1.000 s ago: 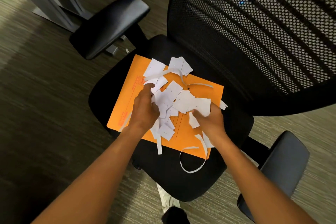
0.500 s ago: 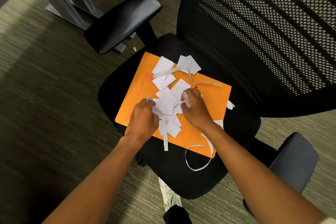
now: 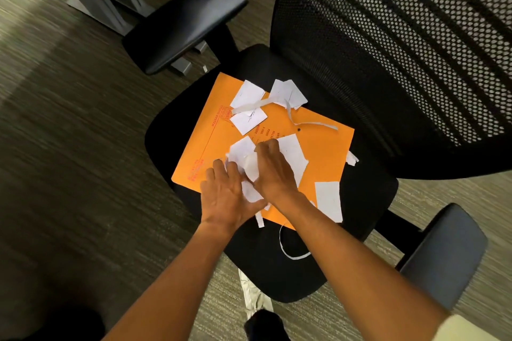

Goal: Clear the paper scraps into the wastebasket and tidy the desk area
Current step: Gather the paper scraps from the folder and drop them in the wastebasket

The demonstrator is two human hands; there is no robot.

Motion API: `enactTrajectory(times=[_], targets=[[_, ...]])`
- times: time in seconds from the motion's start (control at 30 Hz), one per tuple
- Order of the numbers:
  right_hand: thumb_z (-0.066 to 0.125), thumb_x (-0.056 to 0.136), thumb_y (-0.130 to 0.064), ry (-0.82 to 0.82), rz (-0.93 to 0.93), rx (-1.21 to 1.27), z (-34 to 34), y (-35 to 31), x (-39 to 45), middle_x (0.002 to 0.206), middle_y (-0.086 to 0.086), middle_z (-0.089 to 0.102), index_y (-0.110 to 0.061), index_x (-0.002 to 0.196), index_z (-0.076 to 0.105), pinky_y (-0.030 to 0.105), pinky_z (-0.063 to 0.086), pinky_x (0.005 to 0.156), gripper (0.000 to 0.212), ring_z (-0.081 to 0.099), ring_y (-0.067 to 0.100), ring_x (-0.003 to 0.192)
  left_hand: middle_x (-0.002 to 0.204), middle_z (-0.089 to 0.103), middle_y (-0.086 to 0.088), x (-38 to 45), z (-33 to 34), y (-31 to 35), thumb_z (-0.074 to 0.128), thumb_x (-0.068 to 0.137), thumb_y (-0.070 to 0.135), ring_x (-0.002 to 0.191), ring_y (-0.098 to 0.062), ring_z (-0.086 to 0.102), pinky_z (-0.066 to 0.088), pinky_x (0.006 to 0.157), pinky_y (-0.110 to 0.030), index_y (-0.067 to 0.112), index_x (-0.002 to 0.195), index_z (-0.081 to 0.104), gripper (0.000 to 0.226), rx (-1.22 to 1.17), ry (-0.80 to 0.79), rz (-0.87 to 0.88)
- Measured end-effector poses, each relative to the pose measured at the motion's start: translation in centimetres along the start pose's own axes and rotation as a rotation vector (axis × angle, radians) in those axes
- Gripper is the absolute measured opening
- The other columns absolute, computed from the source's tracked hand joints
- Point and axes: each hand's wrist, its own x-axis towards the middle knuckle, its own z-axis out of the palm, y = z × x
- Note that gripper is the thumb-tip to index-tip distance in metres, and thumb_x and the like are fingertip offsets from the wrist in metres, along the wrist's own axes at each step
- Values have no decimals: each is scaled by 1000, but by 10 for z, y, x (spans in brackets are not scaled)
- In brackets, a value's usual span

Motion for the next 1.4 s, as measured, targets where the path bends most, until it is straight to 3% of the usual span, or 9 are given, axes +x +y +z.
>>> enactTrajectory(times=[0.3, 0.5, 0.67, 0.73, 0.8, 0.9, 1.0, 1.17, 1.4], targets=[[74, 82, -22, -51, 70, 201, 3, 4, -7, 138, 6, 52, -16, 136, 41, 38, 45, 103, 63, 49, 25, 128, 115, 51, -16, -4, 12, 17, 65, 76, 51, 97, -32, 51, 46, 69, -39, 6, 129, 45, 72, -143, -33, -87], [72, 85, -23, 69, 181, 477, -14, 21, -8, 129, 10, 60, -10, 127, 53, 33, 50, 91, 49, 57, 26, 119, 123, 47, -15, -1, 11, 20, 77, 76, 37, 111, -34, 50, 53, 80, -43, 7, 132, 43, 72, -247, -101, -149], [69, 87, -27, 178, 228, 642, -30, 32, -11, 97, 1, 54, -10, 116, 56, 3, 38, 57, 36, 52, 14, 89, 115, 59, -13, 2, 7, 16, 65, 89, 27, 104, -32, 59, 53, 83, -43, 11, 122, 56, 38, -360, -63, -80], [70, 86, -24, 194, 256, 755, -32, 34, -11, 87, -6, 53, -24, 102, 56, 11, 38, 62, 21, 51, 9, 80, 107, 66, -12, 4, 4, 11, 62, 91, 25, 98, -30, 63, 54, 81, -41, 10, 112, 62, 25, -469, -40, -52], [71, 86, -22, 228, 294, 838, -34, 35, -11, 75, -9, 48, -36, 82, 42, 24, 43, 68, 32, 51, 10, 74, 91, 68, -9, 5, 0, 7, 61, 92, 25, 86, -28, 64, 51, 70, -35, 10, 97, 64, 16, -570, -33, -21], [70, 85, -20, 263, 349, 1019, -41, 31, -14, 105, -2, 65, -22, 104, 56, 35, 55, 84, 24, 62, 19, 103, 79, 62, -4, 5, -8, -1, 59, 94, 30, 74, -22, 59, 43, 57, -28, 9, 88, 64, 22, -725, -36, -14], [70, 86, -20, 251, 359, 1153, -45, 22, -20, 117, -1, 66, -19, 122, 56, 34, 55, 88, 39, 62, 17, 111, 82, 67, -6, 3, -21, -11, 58, 95, 35, 70, -22, 64, 52, 53, -29, 9, 90, 65, 27, -943, -28, -84], [71, 85, -16, 121, 301, 1268, -43, -18, -36, 104, -11, 69, -31, 99, 60, 39, 55, 92, 24, 66, 12, 104, 84, 71, -11, -20, -45, -39, 55, 96, 33, 61, -20, 66, 53, 50, -30, 10, 102, 68, 27, -1290, -19, -237], [63, 88, -1, -139, 197, 1433, -6, -112, -73, 78, -8, 66, -14, 99, 60, 12, 43, 48, 18, 60, -2, 58, 107, 73, -13, -83, -58, -110, 53, 97, 22, 97, -24, 71, 59, 77, -39, 7, 117, 63, 27, -1700, 85, -522]])
